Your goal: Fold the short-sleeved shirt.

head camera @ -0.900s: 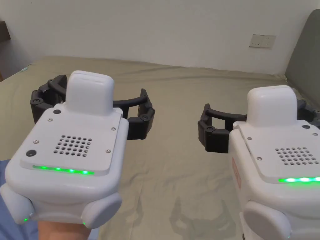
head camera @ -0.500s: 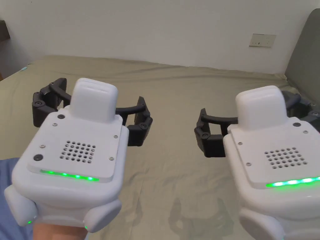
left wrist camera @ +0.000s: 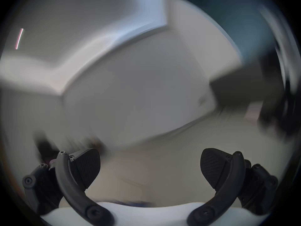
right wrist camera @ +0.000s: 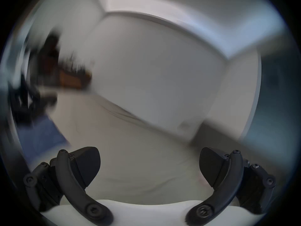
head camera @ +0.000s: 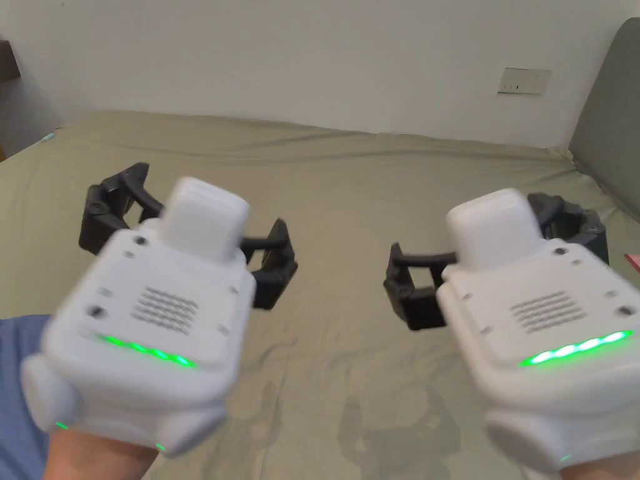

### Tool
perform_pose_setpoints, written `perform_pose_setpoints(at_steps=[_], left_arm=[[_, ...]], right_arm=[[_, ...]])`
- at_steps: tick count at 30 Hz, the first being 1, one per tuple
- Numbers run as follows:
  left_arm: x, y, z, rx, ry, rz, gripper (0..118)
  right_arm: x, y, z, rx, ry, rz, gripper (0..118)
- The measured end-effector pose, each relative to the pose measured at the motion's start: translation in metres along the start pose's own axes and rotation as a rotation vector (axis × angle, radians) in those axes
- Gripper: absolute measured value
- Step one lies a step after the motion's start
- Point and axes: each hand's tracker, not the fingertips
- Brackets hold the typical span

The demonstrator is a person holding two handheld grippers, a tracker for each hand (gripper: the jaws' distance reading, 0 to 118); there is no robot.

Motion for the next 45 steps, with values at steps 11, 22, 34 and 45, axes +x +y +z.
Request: perform_pose_setpoints(at_steps=[11, 22, 34, 45], left_arm=[[0.009, -0.009, 0.004, 0.166, 0.056, -0.007, 118], [0.017, -0.001, 0.010, 0.163, 0.067, -0.067, 118], [0.026, -0.001, 0.005, 0.096, 0.038, -0.102, 5], [0.031, 0.001, 0.003, 0.089, 0.018, -0.102, 0]], right_arm=[[-0.001, -0.010, 0.012, 0.185, -0.085, -0.093, 118], [-0.007, -0.003, 0.012, 0.169, -0.106, -0.046, 118], [-0.009, -0.005, 0.015, 0.159, -0.124, -0.002, 3], [0.005, -0.011, 0.016, 0.129, -0.119, -0.041, 1]])
